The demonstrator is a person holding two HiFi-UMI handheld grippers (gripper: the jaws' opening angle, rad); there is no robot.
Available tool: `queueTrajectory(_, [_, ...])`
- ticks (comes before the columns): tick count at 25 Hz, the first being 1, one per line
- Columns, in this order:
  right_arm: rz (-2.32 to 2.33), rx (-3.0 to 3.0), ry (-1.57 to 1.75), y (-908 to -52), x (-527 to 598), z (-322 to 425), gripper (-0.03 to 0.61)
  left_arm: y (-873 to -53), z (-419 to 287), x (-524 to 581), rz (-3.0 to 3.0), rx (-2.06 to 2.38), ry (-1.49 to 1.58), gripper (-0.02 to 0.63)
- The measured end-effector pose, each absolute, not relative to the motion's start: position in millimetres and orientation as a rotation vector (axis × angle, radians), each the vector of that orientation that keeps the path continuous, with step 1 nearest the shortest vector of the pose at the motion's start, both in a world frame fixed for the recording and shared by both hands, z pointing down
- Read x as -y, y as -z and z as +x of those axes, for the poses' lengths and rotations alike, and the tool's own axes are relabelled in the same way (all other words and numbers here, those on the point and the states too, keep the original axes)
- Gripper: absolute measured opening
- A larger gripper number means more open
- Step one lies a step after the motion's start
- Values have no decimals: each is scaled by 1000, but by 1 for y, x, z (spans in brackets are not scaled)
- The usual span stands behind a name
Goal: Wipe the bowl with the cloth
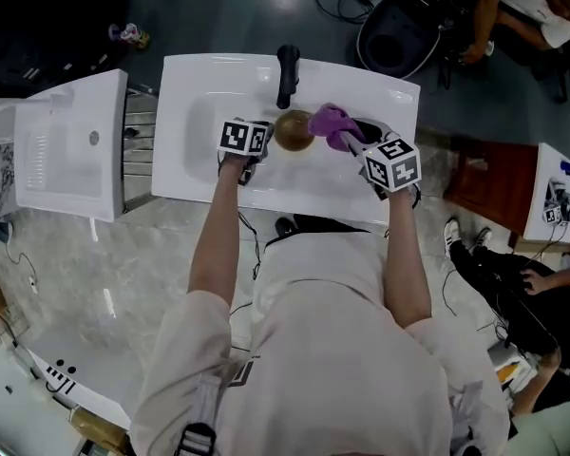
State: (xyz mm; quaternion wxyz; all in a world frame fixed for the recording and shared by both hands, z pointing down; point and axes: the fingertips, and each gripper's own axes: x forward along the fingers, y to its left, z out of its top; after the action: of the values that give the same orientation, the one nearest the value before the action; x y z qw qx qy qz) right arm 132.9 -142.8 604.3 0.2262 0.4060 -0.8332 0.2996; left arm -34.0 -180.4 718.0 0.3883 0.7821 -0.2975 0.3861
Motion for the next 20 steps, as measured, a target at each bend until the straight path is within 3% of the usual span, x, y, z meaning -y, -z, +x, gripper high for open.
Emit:
queueTrajectory(5, [1093, 2258, -838, -614, 132, 148, 92, -747, -24, 178, 1880, 677, -952, 101])
queueTrajectory(10, [1095, 2246, -835, -617, 129, 159, 92, -771, -19, 176, 1805, 663, -950, 103])
queueTrajectory(11, [1097, 2244, -837, -618, 129, 161, 92, -775, -19, 175, 1791, 673, -953, 97])
queueTrajectory(13, [1093, 2241, -836, -618, 129, 162, 91, -780, -20, 177, 1773, 710, -944, 24])
queueTrajectory(20, [1029, 2362, -823, -598, 138, 137, 92, -755, -37, 183, 1822, 863, -973, 20])
